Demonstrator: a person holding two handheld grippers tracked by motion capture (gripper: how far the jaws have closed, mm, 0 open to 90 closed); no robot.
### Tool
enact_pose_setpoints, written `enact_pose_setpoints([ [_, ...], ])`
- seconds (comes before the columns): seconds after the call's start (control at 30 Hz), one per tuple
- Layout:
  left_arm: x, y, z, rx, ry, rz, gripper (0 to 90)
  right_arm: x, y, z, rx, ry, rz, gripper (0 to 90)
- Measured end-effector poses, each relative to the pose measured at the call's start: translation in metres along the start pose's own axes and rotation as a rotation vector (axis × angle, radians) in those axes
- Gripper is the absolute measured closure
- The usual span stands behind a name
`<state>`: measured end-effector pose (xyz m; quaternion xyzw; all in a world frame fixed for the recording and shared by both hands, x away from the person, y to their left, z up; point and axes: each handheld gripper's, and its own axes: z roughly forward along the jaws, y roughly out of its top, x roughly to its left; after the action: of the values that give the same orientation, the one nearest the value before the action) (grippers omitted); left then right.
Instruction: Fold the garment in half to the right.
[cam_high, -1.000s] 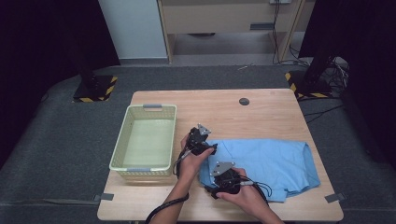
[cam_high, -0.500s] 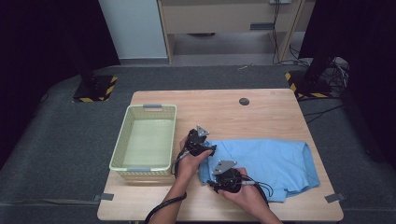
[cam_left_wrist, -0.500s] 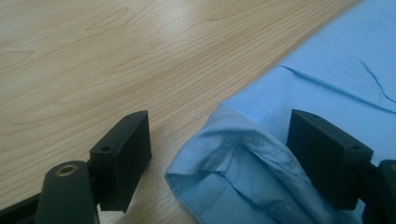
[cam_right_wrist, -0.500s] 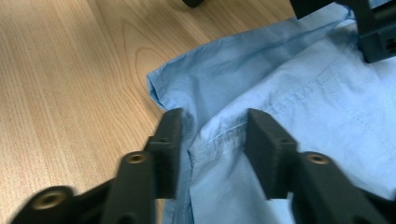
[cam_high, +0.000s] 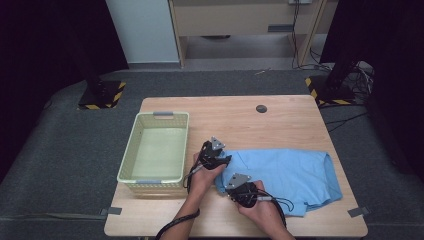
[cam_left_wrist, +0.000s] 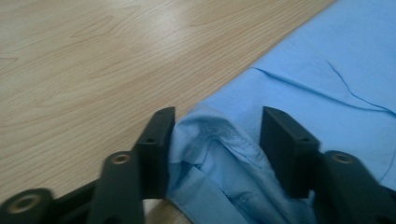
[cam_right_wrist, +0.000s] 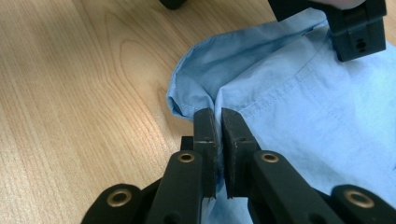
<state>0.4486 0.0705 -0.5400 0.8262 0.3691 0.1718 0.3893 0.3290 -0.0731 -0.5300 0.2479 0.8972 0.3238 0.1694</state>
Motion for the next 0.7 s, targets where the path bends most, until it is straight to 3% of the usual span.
enact_pose_setpoints([
  [0.1, -0.003, 0.000, 0.000, -0.003, -0.010, 0.008, 65.6, 0.001, -0.002, -0.002, -0.010, -0.011, 0.003, 86.6],
  [0.23, -0.006, 0.003, -0.002, 0.004, -0.018, 0.030, 76.5, 0.002, -0.002, -0.008, -0.027, -0.016, 0.016, 86.8],
  [0.7, -0.026, 0.036, -0.036, -0.078, -0.029, 0.065, 80.3, 0.004, 0.003, -0.052, -0.096, -0.048, 0.058, 86.9],
])
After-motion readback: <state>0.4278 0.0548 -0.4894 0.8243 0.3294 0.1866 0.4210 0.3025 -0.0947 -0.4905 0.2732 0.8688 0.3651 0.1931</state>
